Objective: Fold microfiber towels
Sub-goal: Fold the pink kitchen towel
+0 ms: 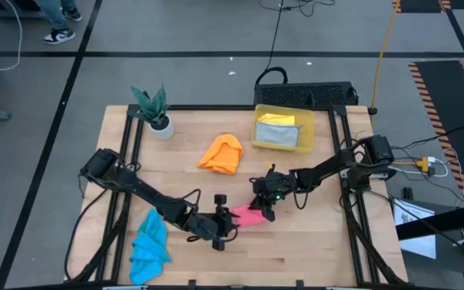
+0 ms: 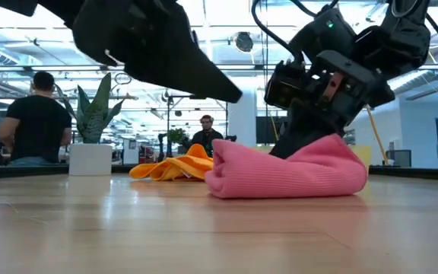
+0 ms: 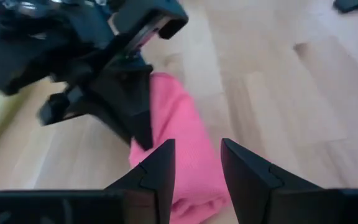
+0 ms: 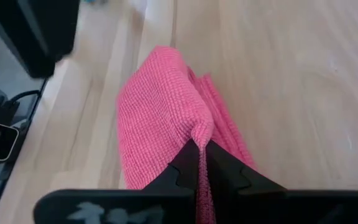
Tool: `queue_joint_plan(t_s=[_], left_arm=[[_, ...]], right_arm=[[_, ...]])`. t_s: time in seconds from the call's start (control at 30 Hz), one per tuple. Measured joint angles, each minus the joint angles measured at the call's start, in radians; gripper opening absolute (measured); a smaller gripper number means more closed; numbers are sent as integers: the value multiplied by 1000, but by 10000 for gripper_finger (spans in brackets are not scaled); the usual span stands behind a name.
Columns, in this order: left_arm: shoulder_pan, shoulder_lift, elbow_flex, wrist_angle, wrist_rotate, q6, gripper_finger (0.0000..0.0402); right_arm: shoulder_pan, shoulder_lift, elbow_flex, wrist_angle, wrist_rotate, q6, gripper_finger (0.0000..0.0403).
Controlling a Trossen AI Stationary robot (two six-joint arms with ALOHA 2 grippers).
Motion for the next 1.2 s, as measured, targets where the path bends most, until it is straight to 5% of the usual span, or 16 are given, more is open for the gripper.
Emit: queue_joint_plan(t_s=[0.33, 0.8, 1.0, 1.2], left_arm=[[87, 59, 0, 47, 27, -58, 131], [90, 66, 0, -105, 77, -188, 131], [81, 66, 0, -106, 52, -188, 131], [81, 66, 0, -106, 49, -188, 131]], right_arm=[[3, 0, 1, 47, -2, -52, 16], [-25, -115, 0, -47, 2, -139, 123], [-9, -249, 0, -148, 80, -180, 120], [74, -254, 0, -157, 4, -208, 101]])
